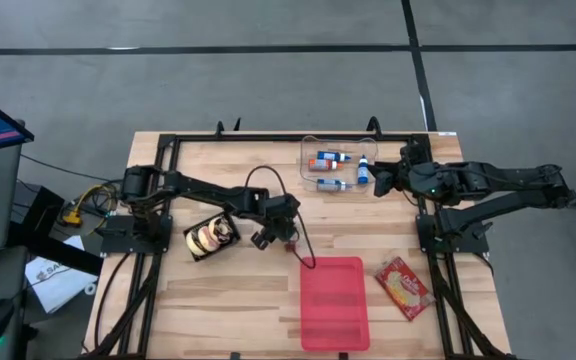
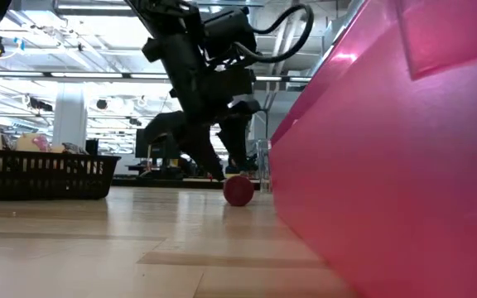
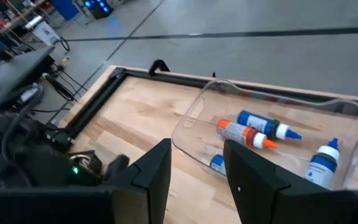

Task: Pick & Place Food Item
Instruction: Put the red food coloring bottle into the transparent bin

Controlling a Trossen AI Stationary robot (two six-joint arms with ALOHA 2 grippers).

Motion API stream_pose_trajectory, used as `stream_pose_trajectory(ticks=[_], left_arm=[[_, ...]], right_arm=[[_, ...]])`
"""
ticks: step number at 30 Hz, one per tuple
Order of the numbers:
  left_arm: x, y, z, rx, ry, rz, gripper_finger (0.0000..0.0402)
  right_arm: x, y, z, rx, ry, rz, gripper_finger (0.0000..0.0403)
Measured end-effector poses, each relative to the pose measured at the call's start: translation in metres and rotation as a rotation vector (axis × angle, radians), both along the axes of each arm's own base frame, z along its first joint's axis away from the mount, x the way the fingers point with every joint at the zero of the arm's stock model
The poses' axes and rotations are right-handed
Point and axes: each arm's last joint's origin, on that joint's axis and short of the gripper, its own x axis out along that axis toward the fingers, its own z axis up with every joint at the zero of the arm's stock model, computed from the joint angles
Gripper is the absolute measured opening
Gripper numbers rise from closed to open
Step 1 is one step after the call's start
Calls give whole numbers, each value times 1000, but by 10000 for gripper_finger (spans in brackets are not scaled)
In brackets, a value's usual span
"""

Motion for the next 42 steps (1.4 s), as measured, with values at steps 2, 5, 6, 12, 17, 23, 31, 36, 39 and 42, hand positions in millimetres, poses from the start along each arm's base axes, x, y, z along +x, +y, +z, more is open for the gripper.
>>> stream_pose_trajectory(ticks=[2,5,6,12,17,23,31,36,39,42], left_arm=[[2,5,-1,-11,-16,-5,224],[2,10,-2,-40,-12,-6,224],[2,12,-3,-44,-12,-5,224],[5,15,-16,-86,9,-19,224],[7,14,-28,-87,37,-26,224],[5,14,-27,-147,52,92,211],[0,11,-22,-260,83,212,145],[1,8,-22,-303,86,260,123],[1,4,-21,-315,86,272,123],[0,0,-15,-327,62,282,123]], right_arm=[[1,0,-1,7,4,-5,140],[1,0,-2,15,12,-11,140],[1,0,-3,18,15,-13,140],[3,0,-5,27,19,-19,140],[5,0,-6,36,18,-26,140],[7,1,-7,45,20,-31,140],[12,1,-11,42,44,-33,140],[16,2,-13,41,60,-31,140],[17,2,-14,40,66,-30,140],[18,2,-15,40,73,-27,140]])
